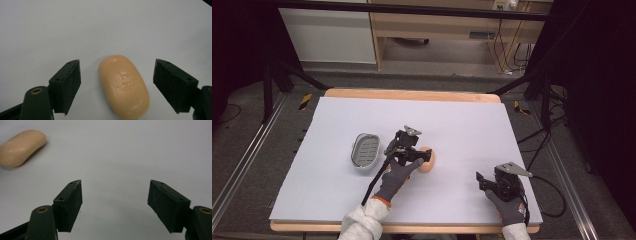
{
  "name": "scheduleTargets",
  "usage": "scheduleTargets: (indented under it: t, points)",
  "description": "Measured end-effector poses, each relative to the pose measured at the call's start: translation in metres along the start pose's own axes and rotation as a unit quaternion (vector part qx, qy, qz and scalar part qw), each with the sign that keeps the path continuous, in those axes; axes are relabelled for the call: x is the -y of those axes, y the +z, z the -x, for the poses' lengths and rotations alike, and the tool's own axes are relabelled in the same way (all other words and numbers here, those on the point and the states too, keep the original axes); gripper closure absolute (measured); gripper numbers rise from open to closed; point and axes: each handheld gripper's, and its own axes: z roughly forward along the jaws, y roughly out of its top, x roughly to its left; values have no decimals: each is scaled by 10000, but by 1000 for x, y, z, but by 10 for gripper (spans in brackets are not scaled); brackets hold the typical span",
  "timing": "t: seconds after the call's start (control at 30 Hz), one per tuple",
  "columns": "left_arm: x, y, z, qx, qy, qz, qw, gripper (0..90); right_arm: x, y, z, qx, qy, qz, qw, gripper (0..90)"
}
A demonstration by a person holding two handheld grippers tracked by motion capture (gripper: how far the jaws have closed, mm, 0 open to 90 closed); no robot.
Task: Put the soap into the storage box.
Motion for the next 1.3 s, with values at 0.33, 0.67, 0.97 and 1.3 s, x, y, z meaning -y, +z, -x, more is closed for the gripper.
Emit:
scheduleTargets:
  t: [0.33, 0.67, 0.97, 1.3]
  points:
    - [2, 12, 3, 44, -39, -204, 9998, 198, 0, 1, 0, -18, -48, -14, 10000, 279]
    - [4, 20, 4, 30, -92, -352, 9993, 183, 1, 2, -1, -46, -27, -28, 10000, 283]
    - [6, 28, 6, 26, -162, -485, 9987, 178, 1, 2, -2, -83, -23, -62, 9999, 286]
    - [8, 39, 7, 4, -206, -695, 9974, 177, 1, 3, -2, -76, -26, -65, 9999, 289]
